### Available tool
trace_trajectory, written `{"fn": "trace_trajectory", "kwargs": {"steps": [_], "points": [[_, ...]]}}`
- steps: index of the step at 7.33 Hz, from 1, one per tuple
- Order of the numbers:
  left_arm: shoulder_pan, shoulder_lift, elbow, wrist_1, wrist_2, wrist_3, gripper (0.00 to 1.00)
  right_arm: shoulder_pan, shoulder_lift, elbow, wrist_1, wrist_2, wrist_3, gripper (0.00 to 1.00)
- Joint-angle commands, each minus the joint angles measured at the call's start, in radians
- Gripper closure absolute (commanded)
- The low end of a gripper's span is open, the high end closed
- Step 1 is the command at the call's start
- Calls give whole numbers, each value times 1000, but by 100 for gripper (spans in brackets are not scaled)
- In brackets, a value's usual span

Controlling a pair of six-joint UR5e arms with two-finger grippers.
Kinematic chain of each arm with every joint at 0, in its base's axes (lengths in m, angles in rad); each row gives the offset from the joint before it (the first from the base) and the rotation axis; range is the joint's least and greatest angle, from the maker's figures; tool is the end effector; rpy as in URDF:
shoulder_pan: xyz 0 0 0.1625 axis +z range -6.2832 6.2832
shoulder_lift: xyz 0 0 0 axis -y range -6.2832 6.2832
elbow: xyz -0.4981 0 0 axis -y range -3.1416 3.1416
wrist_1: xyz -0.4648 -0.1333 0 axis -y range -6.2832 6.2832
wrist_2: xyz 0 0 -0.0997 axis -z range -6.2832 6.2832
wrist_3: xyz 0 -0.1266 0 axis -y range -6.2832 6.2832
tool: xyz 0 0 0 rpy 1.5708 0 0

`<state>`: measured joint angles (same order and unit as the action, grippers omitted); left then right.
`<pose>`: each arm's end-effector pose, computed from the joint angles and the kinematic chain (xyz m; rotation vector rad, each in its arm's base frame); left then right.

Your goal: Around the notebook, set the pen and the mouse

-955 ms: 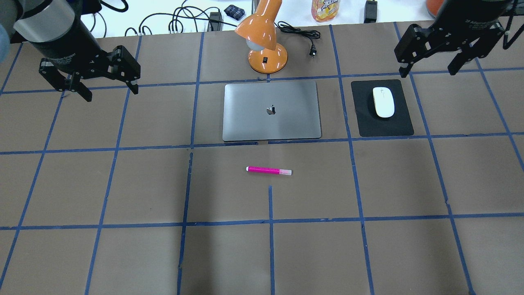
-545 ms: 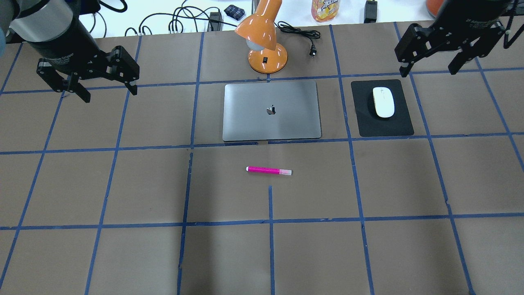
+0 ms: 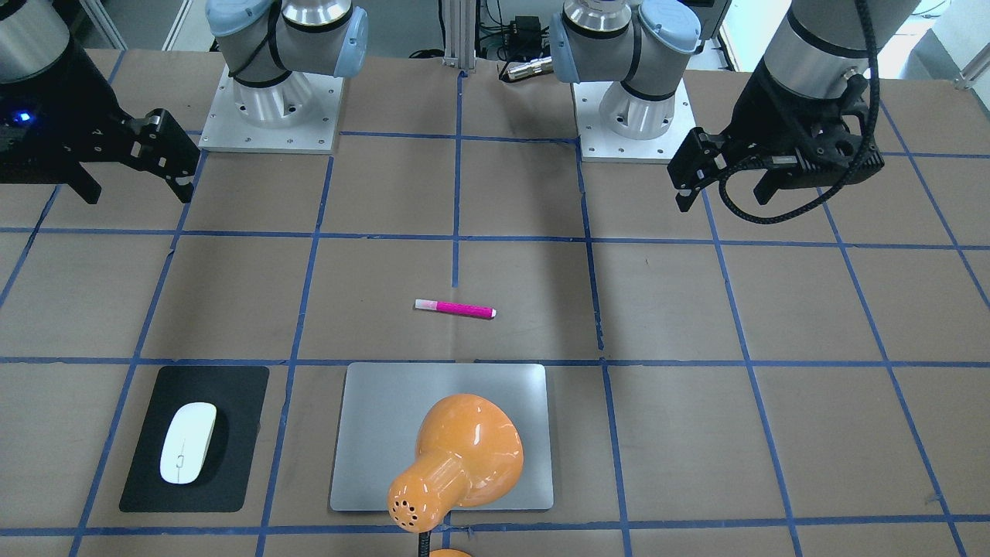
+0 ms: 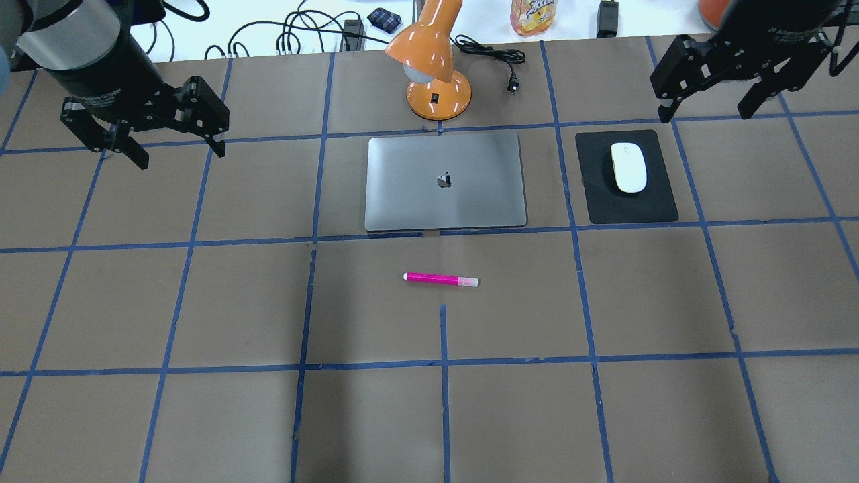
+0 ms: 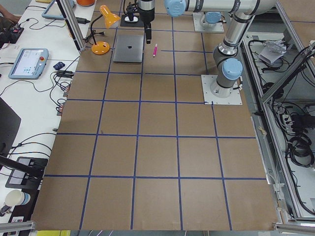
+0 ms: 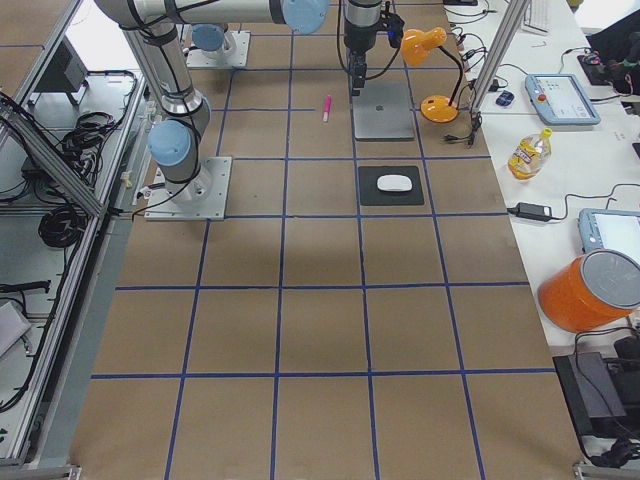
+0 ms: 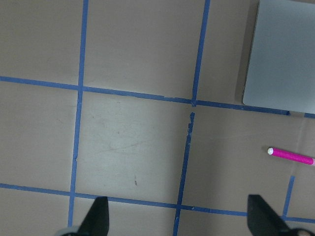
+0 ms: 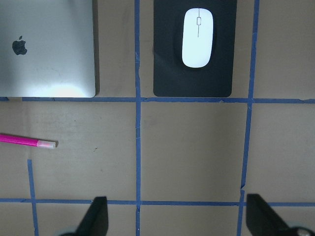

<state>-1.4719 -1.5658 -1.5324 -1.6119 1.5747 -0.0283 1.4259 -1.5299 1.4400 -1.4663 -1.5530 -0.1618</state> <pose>-0.0767 -0.5722 0.5544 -0.1994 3.1313 -0.0034 0.0502 -0.5946 0.5739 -0.0262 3.1216 0.0183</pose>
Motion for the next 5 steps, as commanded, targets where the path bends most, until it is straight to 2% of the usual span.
{"fn": "trace_trajectory", "kwargs": {"steps": [1,2,3,5], "points": [[-31,0,-2,-31,-8,14,0,-2,4,6,-5,4,4,0],[-118,-10,11,-30,2,11,0,-2,10,17,-12,8,-1,0],[-152,-7,14,-28,17,14,0,-1,29,13,-31,-7,-5,0],[-151,-2,6,-20,24,37,0,5,74,13,-34,-66,4,0]]}}
